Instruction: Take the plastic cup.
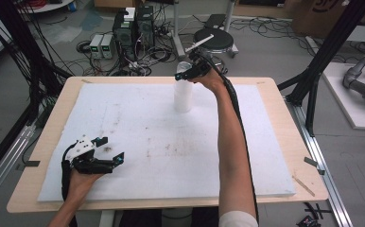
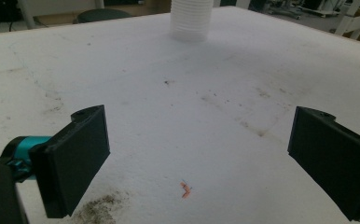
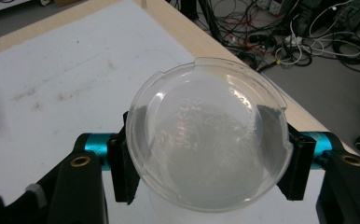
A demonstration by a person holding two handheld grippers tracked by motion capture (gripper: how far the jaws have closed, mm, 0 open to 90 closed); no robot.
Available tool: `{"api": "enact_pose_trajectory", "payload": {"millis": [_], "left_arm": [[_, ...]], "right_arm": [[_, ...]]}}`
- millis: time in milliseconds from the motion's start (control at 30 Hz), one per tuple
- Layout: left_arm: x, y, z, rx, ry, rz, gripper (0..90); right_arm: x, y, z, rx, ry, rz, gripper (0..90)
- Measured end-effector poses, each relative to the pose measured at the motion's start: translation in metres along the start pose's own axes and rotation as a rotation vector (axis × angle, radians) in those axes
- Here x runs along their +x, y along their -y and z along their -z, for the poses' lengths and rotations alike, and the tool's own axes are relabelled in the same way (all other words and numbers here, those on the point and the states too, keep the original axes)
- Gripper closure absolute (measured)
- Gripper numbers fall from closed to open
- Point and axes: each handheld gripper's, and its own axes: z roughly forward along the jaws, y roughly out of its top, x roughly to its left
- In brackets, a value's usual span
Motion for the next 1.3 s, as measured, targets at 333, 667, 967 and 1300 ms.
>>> {"api": "enact_pose_trajectory", "payload": {"millis": [333,667,967,1300], "left_arm": [[0.0,0.0,0.0,0.001,-0.003,0.007,5.2],[-0.001,0.0,0.0,-0.004,-0.009,0.006,5.2],[0.0,0.0,0.0,0.001,0.002,0.002,5.2],[0.0,0.0,0.0,0.001,0.003,0.0,5.2]], "right_arm": [[0.004,-0.029,0.033,-0.046,0.038,0.014,39.3],[0.005,-0.033,0.05,-0.08,0.045,-0.005,39.5],[0.013,-0.034,0.061,-0.081,0.053,-0.007,39.6],[0.043,-0.023,0.102,-0.125,0.03,0.009,40.2]]}}
